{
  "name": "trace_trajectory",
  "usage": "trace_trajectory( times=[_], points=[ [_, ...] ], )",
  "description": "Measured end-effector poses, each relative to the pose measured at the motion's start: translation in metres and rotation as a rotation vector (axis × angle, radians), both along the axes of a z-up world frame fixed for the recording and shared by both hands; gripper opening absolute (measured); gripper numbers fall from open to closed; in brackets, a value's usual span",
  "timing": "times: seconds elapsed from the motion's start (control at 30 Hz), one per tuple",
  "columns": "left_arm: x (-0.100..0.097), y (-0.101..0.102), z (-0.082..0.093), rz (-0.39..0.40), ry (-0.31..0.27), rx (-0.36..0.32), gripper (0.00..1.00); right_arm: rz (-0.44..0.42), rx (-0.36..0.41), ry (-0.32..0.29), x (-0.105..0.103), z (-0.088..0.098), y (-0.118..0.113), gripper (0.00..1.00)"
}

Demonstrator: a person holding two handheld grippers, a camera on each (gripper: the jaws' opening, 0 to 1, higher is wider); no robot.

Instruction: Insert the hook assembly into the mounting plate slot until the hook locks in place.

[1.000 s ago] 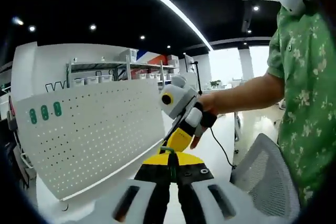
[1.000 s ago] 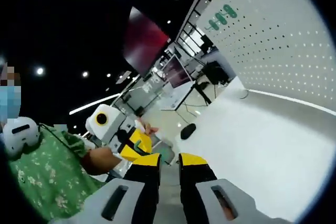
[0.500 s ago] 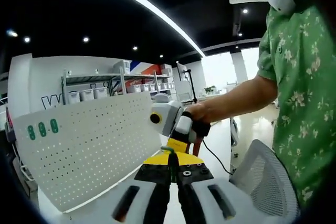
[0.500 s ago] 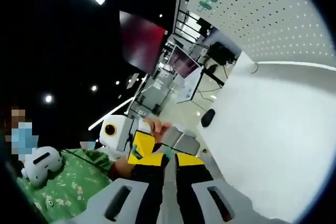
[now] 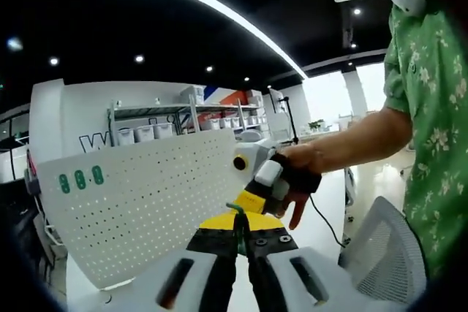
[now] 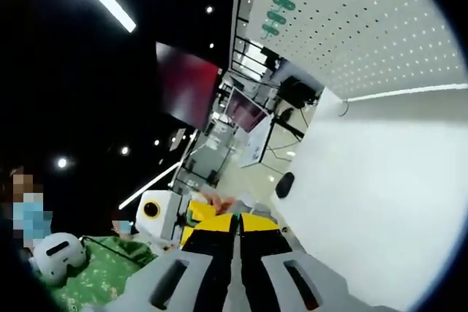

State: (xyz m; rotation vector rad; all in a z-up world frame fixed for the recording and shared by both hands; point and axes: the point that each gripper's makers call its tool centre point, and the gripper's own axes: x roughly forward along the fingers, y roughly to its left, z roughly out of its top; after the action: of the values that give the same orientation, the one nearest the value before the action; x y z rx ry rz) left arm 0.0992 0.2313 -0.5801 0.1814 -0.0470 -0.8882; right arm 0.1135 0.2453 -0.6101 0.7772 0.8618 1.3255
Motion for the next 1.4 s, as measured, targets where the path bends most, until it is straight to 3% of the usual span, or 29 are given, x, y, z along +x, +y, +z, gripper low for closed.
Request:
trace_trajectory(
  times=[0.27, 0.33, 0.4, 0.7, 0.87, 1.23, 1.33, 1.4],
  points=[
    [0.021, 0.015, -0.01, 0.194, 0.054, 0.026, 0.03, -0.156, -0.036, 0.008, 0.023, -0.007, 0.003, 0.01],
    [0.025, 0.017, -0.013, 0.225, 0.081, 0.021, 0.03, -0.184, -0.05, 0.001, 0.025, -0.009, 0.004, 0.0],
    [0.032, 0.029, -0.02, 0.312, 0.129, 0.02, 0.03, -0.238, -0.057, 0.009, 0.031, -0.012, 0.005, 0.0],
    [0.037, 0.035, -0.036, 0.353, 0.209, 0.04, 0.03, -0.264, -0.117, -0.011, 0.034, -0.027, 0.006, 0.0],
    [0.036, 0.033, -0.039, 0.334, 0.233, 0.075, 0.03, -0.257, -0.139, -0.014, 0.036, -0.028, 0.006, 0.0],
    [0.038, 0.03, -0.045, 0.306, 0.229, 0.175, 0.03, -0.226, -0.198, -0.056, 0.038, -0.029, 0.006, 0.0],
    [0.038, 0.03, -0.053, 0.305, 0.24, 0.238, 0.04, -0.211, -0.193, -0.06, 0.035, -0.026, 0.009, 0.0],
    [0.039, 0.03, -0.054, 0.309, 0.228, 0.246, 0.04, -0.21, -0.215, -0.09, 0.035, -0.027, 0.008, 0.0]
  ],
)
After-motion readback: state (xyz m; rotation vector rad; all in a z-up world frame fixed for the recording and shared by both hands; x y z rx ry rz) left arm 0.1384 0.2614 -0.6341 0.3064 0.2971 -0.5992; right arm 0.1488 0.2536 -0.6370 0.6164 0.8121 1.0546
